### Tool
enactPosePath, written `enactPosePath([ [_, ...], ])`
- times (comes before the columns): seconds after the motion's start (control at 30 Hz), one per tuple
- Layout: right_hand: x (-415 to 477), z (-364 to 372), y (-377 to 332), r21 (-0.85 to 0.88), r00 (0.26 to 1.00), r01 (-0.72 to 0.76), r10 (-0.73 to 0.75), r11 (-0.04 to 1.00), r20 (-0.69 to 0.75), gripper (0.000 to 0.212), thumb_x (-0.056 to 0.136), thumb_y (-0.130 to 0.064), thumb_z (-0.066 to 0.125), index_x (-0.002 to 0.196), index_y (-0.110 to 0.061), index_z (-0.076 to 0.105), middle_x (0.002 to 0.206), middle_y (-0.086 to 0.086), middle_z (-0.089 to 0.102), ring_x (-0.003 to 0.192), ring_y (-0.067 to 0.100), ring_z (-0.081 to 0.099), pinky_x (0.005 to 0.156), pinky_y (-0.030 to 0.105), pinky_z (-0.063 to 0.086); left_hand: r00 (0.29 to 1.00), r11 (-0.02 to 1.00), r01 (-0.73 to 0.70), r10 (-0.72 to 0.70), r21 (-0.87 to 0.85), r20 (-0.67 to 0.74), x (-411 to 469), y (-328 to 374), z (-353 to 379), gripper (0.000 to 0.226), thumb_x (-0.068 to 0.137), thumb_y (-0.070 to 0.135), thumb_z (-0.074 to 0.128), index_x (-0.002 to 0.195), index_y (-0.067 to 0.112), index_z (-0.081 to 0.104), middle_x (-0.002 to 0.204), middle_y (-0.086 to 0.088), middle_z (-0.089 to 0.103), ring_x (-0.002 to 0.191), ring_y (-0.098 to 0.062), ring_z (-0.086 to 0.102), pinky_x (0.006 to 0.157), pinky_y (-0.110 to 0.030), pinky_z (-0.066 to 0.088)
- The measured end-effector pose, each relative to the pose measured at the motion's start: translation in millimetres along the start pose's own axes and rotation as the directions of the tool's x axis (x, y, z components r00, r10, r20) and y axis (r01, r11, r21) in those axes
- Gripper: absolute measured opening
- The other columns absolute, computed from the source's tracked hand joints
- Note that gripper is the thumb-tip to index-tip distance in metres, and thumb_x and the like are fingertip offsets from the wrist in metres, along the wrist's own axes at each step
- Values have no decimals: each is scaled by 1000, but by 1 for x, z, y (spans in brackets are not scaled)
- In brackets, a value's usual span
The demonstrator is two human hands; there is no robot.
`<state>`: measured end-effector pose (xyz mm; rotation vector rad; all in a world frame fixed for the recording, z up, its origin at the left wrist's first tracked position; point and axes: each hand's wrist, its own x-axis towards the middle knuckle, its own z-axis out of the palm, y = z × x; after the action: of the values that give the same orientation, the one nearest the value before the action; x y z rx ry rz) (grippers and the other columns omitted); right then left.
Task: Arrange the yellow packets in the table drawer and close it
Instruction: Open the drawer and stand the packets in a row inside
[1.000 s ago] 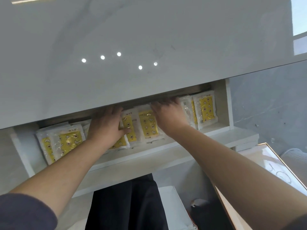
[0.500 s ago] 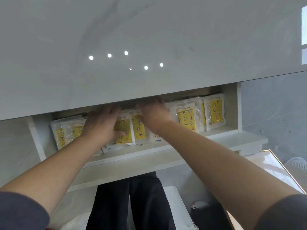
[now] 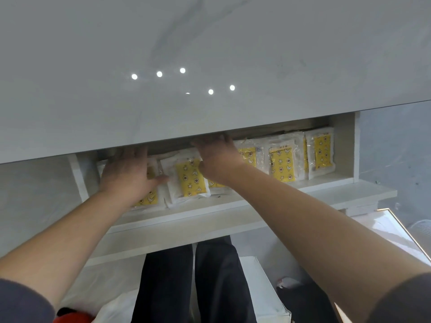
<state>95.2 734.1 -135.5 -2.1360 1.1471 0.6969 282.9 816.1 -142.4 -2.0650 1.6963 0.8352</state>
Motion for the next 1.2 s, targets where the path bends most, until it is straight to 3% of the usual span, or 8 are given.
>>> enactPosePath([
  [0.13, 6, 4, -19, 55, 1000, 24, -25, 998, 11, 48, 87, -21, 54, 134, -21, 45, 132, 2, 50, 126, 24, 41, 113, 42, 25, 998, 997, 1, -6, 71, 68, -5, -18, 4, 89, 74, 67, 63, 137, 8, 40, 134, -16, 46, 122, -38, 44, 95, -49, 45],
  [0.33, 11, 14, -30, 1, 998, -36, 36, 999, 54, 57, 91, -30, 51, 145, -22, 34, 147, 4, 39, 138, 25, 32, 117, 51, 14, 991, 998, -68, 67, 0, 118, -3, -40, -6, 75, 80, 58, 62, 139, 18, 40, 139, -7, 46, 125, -31, 45, 101, -46, 42],
  [0.5, 18, 14, -58, 102, 999, 54, -54, 993, -2, 43, 93, -35, 51, 135, -27, 46, 138, 1, 48, 133, 25, 38, 116, 50, 18, 997, 996, -61, 58, 60, 58, -7, -46, -12, 71, 76, 52, 71, 131, 14, 48, 128, -10, 54, 116, -33, 52, 92, -41, 43],
  [0.7, 30, 19, -88, 186, 993, 99, -84, 978, -83, 31, 91, -34, 58, 121, -26, 59, 119, -1, 61, 117, 21, 50, 109, 39, 27, 984, 969, -155, 168, 193, -51, -6, -52, -14, 53, 69, 55, 75, 97, 10, 66, 92, -10, 68, 89, -33, 64, 75, -37, 48],
  [0.87, 30, 11, -86, 151, 993, 33, -15, 988, -117, 17, 96, -21, 49, 106, -19, 63, 98, 4, 64, 97, 26, 57, 93, 36, 37, 973, 973, -227, 226, 33, 38, 1, -56, -19, 53, 71, 54, 75, 111, 21, 63, 103, -4, 67, 94, -27, 63, 71, -29, 42],
  [0.97, 25, 0, -79, 84, 982, 94, -78, 992, -175, 14, 92, -7, 49, 97, -17, 58, 85, 3, 57, 81, 25, 56, 71, 31, 46, 976, 989, -23, 54, -146, 212, 8, -68, -16, 37, 89, 45, 59, 114, 17, 58, 111, -6, 65, 100, -25, 63, 78, -31, 46],
  [1.1, 23, -7, -70, 81, 996, 87, -85, 993, -28, 9, 95, -13, 49, 98, -19, 56, 82, 0, 53, 76, 22, 53, 61, 28, 41, 988, 933, 90, -40, -348, 147, 4, -58, -22, 18, 92, 36, 53, 95, 20, 60, 92, -4, 65, 79, -24, 69, 59, -26, 48],
  [1.2, 21, -6, -66, 25, 998, 57, -58, 998, 33, 14, 93, -8, 49, 99, -19, 56, 81, 0, 53, 76, 22, 53, 59, 27, 39, 990, 909, 88, -35, -408, 135, 3, -57, -29, 24, 90, 41, 54, 98, 19, 59, 95, -6, 66, 76, -26, 71, 76, -36, 54],
])
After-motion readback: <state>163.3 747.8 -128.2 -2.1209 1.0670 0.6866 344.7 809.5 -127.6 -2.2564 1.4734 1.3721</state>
